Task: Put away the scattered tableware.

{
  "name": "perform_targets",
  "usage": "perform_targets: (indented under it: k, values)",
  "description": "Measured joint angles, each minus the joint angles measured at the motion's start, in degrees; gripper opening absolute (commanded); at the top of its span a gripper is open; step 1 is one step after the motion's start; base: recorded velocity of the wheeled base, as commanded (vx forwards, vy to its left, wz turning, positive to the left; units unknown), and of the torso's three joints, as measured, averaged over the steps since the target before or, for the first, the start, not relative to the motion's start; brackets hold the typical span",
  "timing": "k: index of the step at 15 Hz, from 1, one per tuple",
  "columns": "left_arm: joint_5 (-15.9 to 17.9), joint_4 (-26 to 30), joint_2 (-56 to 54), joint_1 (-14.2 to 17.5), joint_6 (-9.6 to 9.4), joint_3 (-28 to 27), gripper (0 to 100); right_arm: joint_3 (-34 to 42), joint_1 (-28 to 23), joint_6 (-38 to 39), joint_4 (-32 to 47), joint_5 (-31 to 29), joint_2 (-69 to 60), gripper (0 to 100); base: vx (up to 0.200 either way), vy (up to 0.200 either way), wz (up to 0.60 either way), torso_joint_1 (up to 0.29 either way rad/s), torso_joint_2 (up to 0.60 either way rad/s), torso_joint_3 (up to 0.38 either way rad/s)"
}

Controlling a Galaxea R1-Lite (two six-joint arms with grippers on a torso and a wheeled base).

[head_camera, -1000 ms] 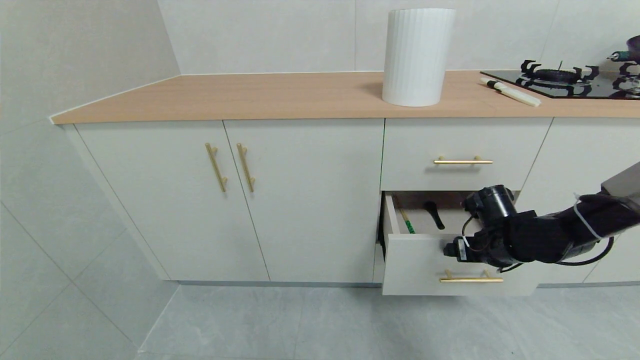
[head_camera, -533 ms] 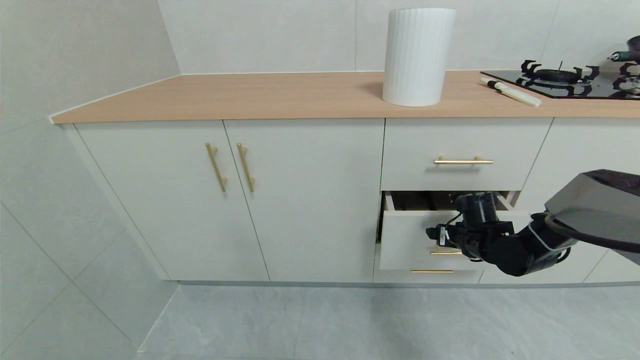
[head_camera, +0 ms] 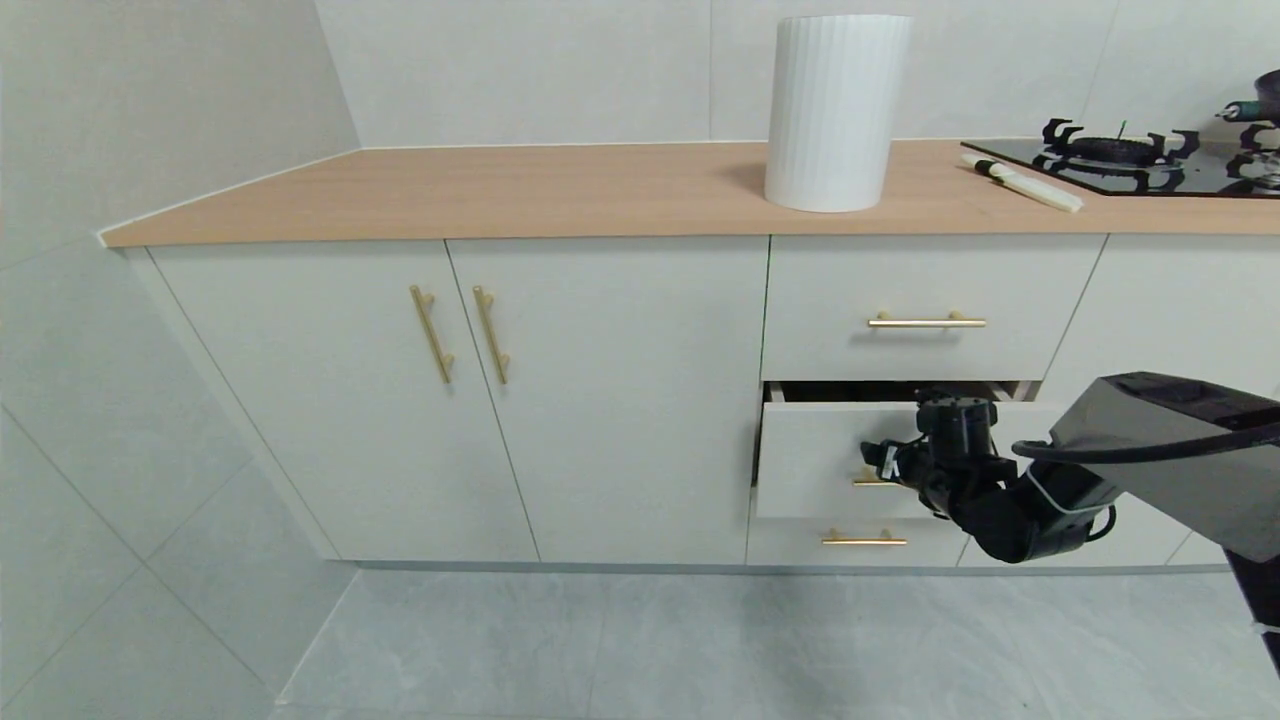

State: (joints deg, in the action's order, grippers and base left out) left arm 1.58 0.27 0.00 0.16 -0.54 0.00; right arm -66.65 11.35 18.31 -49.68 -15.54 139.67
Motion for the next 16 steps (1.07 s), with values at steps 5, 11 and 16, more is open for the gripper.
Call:
perform_targets:
  k: [5,11,16]
  values:
    - [0.0,0.0,0.0,0.0,0.0,0.0,100,-4.8,-0.5,5.1,0.2,-0.4,2.3,100,0.0,0.0,0.0,0.0,0.0,0.0]
    - [0.0,0.0,0.0,0.0,0.0,0.0,100,-10.7,-1.2,8.4,-1.1,-2.4,4.8,100,0.0,0.0,0.0,0.0,0.0,0.0]
    - [0.0,0.0,0.0,0.0,0.0,0.0,100,-14.6,-1.5,8.4,-1.1,-4.3,7.4,100,0.0,0.0,0.0,0.0,0.0,0.0]
